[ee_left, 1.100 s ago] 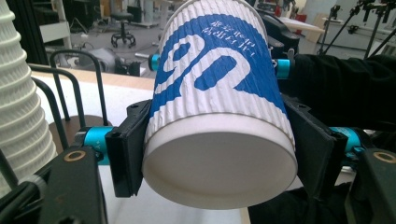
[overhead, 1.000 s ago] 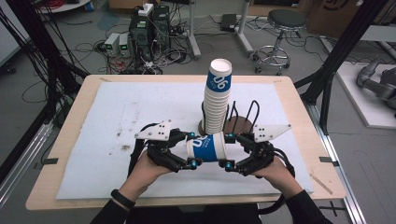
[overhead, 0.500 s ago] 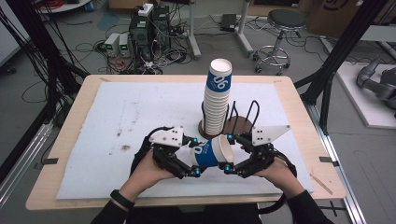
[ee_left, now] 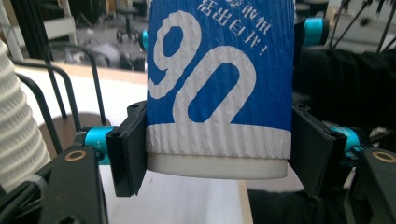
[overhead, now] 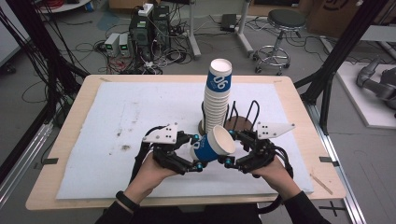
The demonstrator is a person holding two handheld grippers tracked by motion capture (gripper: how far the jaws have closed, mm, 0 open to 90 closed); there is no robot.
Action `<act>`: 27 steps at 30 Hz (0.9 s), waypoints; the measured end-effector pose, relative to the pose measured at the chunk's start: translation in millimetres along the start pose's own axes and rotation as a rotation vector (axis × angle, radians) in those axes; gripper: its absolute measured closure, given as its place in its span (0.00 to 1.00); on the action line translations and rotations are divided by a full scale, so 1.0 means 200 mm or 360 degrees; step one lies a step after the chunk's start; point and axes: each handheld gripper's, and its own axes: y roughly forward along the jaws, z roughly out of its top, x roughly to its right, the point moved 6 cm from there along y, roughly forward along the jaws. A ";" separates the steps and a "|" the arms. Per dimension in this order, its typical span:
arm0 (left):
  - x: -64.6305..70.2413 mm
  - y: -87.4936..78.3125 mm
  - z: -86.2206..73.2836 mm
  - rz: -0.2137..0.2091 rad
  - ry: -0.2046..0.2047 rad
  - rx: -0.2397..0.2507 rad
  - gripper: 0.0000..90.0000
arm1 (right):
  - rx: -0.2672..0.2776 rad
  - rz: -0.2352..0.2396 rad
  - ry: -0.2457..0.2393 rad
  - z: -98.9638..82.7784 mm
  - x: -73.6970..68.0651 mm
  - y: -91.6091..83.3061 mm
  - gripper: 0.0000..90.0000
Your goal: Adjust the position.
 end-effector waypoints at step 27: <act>0.03 0.09 -0.05 -0.0027 -0.0007 -0.0017 0.33 | 0.0079 -0.0011 -0.0097 0.05 -0.06 0.04 0.23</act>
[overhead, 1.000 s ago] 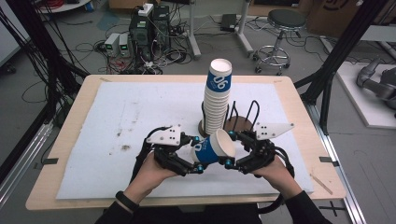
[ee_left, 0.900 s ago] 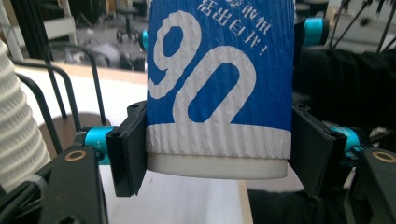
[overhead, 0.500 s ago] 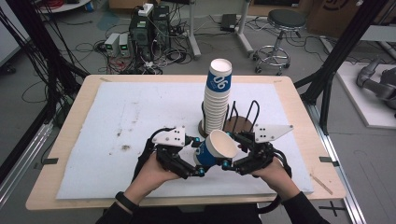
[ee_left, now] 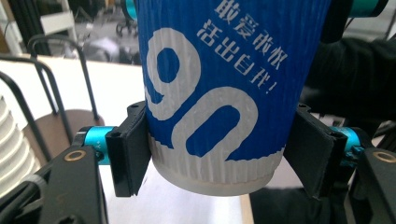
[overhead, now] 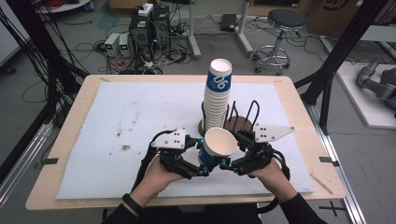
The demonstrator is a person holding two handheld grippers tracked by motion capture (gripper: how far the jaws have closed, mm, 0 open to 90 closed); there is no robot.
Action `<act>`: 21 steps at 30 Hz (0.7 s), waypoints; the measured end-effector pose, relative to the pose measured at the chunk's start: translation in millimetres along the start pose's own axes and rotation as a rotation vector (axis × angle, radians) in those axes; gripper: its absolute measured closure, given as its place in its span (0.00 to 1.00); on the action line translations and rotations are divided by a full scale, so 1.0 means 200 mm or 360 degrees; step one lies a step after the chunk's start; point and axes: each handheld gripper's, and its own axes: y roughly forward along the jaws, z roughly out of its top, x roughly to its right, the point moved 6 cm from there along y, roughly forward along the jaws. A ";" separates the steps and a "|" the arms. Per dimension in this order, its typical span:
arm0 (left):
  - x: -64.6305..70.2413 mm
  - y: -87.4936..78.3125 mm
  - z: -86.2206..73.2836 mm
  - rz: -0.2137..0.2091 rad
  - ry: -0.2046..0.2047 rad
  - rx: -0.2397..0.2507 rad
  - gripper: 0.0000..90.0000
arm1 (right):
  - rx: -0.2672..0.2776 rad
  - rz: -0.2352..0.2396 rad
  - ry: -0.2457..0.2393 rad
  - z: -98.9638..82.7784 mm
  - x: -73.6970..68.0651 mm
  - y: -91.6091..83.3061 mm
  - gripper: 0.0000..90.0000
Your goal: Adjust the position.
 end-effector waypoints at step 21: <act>0.02 0.05 0.03 0.0135 0.0046 -0.0188 0.18 | -0.0114 -0.0006 -0.0075 -0.03 -0.01 0.04 0.28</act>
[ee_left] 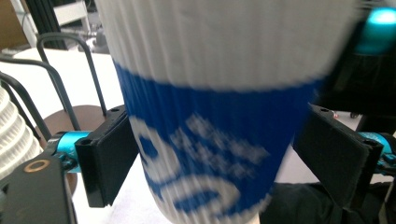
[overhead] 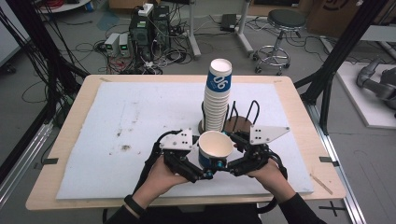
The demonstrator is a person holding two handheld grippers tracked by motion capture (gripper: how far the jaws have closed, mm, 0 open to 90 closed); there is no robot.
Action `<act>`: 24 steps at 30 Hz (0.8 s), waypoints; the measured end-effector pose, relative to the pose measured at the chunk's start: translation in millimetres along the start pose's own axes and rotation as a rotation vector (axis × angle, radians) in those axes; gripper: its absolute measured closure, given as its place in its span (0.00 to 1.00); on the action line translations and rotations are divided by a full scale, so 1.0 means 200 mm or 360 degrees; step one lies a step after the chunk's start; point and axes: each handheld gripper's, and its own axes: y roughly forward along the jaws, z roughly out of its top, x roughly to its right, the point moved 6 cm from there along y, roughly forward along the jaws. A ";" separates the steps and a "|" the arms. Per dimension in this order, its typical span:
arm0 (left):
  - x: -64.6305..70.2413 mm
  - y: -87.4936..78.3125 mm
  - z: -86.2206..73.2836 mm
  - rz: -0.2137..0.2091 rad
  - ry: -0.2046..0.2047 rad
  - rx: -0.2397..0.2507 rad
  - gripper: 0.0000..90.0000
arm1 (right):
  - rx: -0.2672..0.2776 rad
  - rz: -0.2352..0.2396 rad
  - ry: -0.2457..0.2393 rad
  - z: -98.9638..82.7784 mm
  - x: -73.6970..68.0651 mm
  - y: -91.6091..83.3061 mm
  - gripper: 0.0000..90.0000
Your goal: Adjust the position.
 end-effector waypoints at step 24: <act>0.01 -0.02 0.03 -0.0090 -0.0068 0.0193 0.23 | 0.0049 0.0014 -0.0049 0.01 -0.03 0.03 0.27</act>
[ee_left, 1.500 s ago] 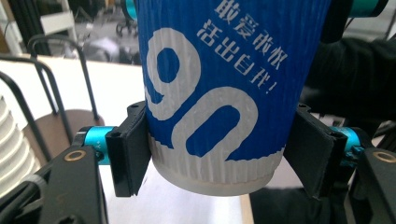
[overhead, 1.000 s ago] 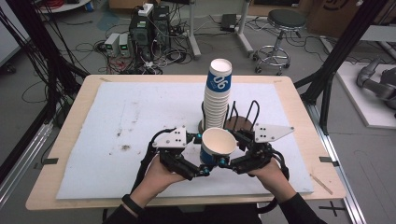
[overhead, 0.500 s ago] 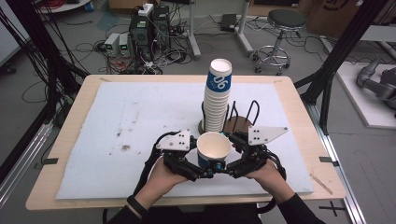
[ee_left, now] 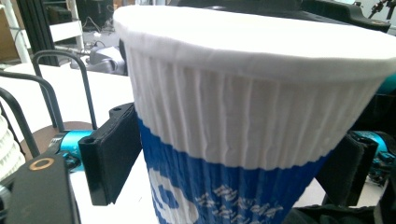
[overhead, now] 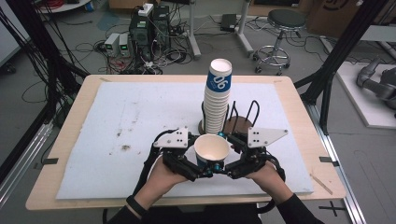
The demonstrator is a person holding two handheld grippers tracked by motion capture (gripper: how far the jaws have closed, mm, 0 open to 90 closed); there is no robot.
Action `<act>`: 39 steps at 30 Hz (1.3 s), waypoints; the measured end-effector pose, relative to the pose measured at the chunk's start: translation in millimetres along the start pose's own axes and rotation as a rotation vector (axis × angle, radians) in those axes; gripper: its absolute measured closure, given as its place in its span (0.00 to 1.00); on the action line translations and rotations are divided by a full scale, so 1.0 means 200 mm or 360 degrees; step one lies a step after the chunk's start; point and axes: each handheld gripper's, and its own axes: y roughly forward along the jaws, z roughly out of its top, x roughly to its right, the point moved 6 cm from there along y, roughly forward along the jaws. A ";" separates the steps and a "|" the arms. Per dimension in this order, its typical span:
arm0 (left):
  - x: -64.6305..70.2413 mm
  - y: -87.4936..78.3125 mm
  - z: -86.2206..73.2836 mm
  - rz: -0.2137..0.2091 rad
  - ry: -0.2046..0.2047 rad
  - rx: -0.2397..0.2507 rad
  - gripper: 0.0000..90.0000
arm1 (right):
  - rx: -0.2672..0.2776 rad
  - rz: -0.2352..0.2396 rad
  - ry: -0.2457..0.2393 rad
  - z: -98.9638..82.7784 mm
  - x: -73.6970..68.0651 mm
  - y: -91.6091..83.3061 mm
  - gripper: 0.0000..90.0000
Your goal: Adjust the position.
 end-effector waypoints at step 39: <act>-0.06 -0.12 0.12 0.0106 -0.0024 0.0193 0.28 | -0.0085 -0.0027 0.0068 -0.13 0.09 0.01 0.20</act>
